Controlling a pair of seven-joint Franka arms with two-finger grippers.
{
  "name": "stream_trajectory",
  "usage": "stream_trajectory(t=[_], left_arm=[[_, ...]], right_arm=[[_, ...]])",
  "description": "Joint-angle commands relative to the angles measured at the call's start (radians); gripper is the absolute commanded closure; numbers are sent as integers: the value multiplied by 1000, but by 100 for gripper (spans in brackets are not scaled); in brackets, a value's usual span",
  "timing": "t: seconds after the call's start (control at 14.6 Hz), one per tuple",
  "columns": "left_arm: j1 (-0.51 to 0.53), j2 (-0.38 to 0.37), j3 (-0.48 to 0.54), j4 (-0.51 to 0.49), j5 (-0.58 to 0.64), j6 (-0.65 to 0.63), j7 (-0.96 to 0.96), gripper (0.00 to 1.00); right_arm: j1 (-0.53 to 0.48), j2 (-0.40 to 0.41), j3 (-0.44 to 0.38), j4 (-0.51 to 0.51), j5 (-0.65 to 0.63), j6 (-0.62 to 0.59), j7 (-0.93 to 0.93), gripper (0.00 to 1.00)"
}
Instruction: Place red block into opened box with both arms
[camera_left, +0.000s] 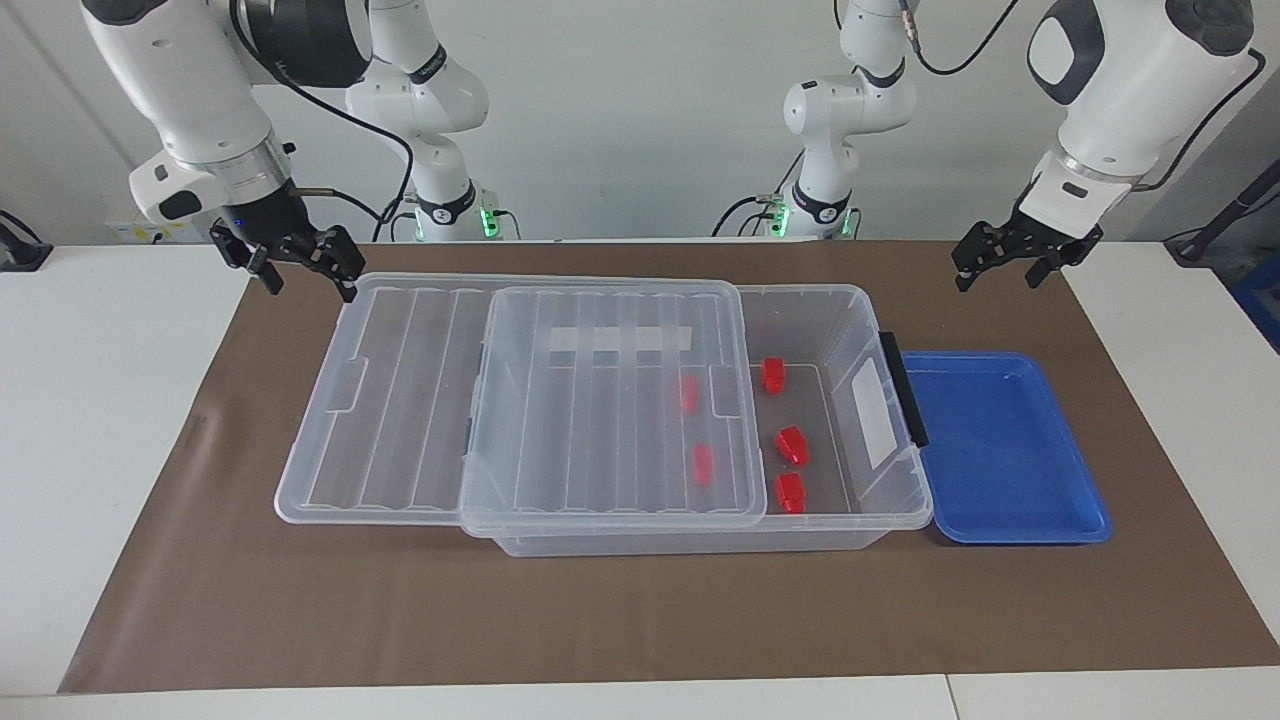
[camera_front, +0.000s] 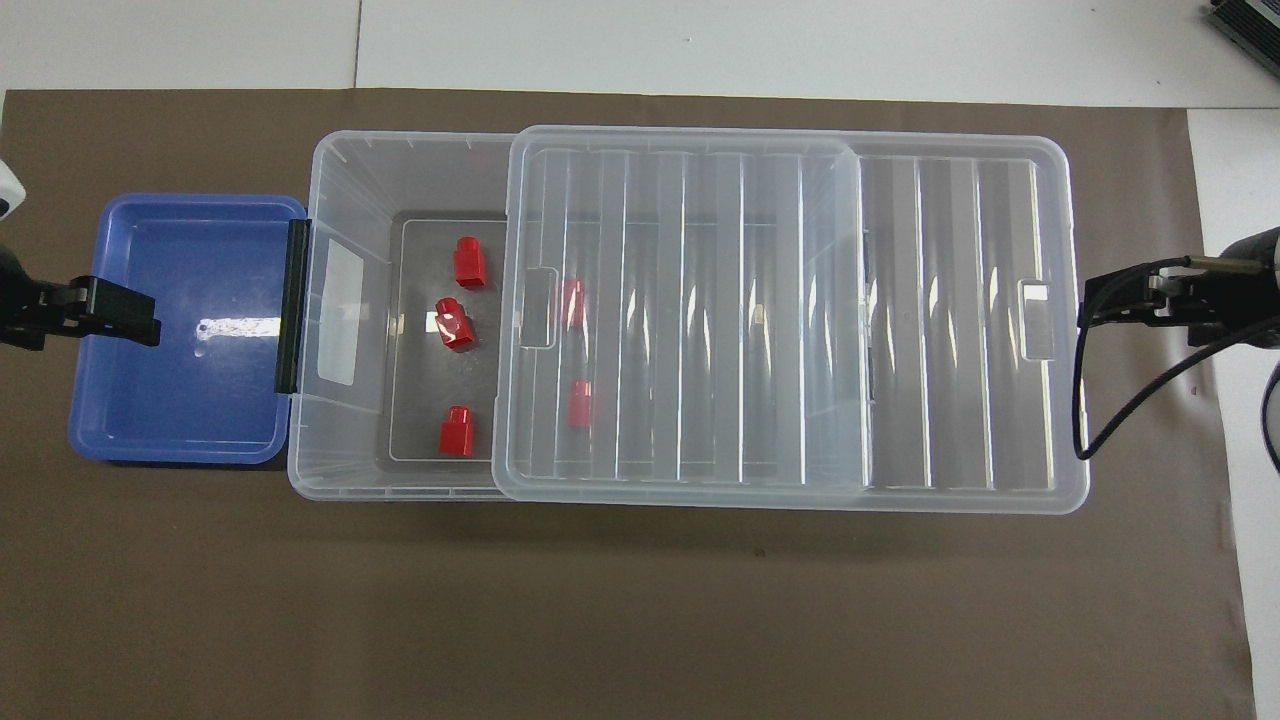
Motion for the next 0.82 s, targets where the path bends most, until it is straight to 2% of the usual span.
stream_trajectory(t=[0.0, 0.27, 0.34, 0.41, 0.48, 0.55, 0.62, 0.75], left_arm=[[14, -4, -3, 49, -6, -38, 9, 0], [12, -1, -3, 53, -5, -29, 10, 0], [12, 2, -5, 55, -3, -32, 10, 0], [11, 4, -3, 56, -2, -40, 10, 0], [9, 10, -3, 64, -2, -43, 10, 0], [9, 24, -5, 76, -2, -51, 10, 0], [11, 36, -5, 98, -3, -64, 10, 0], [11, 50, -5, 113, -3, -75, 9, 0]], right_arm=[[-9, -24, 7, -24, 17, 1, -7, 0], [-12, -27, 7, -30, 17, 4, -30, 0], [-12, -27, 7, -32, 17, 4, -42, 3], [-18, -27, 7, -35, 17, 6, -54, 11], [-21, -27, 7, -36, 17, 10, -59, 40], [-24, -28, 7, -38, 17, 19, -59, 95], [-41, -28, 7, -45, 17, 21, -62, 100], [-78, -28, 7, -64, 17, 62, -135, 100]])
